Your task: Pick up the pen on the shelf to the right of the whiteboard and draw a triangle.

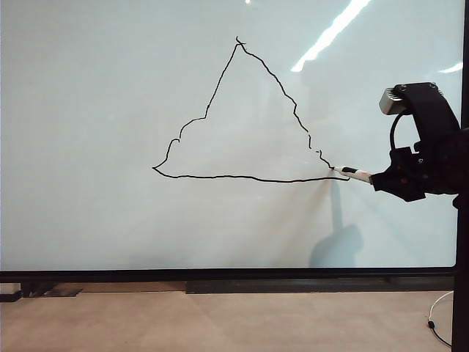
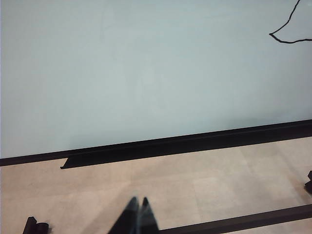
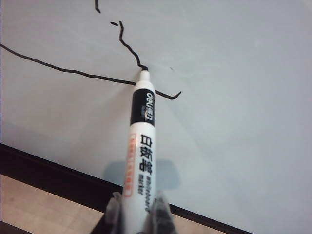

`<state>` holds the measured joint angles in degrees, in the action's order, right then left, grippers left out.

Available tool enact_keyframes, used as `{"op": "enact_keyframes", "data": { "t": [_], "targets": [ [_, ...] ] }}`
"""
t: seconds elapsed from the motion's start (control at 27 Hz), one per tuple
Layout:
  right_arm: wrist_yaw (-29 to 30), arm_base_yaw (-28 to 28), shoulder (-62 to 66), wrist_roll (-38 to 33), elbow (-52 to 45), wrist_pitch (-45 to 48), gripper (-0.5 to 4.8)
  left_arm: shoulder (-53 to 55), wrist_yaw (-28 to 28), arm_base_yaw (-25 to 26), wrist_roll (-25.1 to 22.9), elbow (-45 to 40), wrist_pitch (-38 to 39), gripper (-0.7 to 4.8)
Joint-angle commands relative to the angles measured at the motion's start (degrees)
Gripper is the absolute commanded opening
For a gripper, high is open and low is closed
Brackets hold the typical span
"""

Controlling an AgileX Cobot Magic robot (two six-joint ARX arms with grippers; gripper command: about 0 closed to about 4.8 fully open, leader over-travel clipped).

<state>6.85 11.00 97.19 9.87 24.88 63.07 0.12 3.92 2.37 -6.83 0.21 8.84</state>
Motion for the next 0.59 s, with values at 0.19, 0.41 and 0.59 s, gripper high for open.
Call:
{"op": "enact_keyframes", "data": {
  "t": [0.19, 0.41, 0.59],
  "targets": [
    [-0.5, -1.11, 0.09, -0.66, 0.09, 1.07, -0.05, 0.04, 0.15, -0.02, -0.04, 0.2, -0.31, -0.05],
    [-0.33, -1.55, 1.9, -0.94, -0.94, 2.73, -0.05, 0.04, 0.15, -0.02, -0.04, 0.22, -0.31, -0.05],
    [-0.31, -2.05, 2.58, -0.94, -1.88, 4.74, -0.05, 0.04, 0.13, -0.02, -0.04, 0.2, -0.28, -0.05]
  ]
}}
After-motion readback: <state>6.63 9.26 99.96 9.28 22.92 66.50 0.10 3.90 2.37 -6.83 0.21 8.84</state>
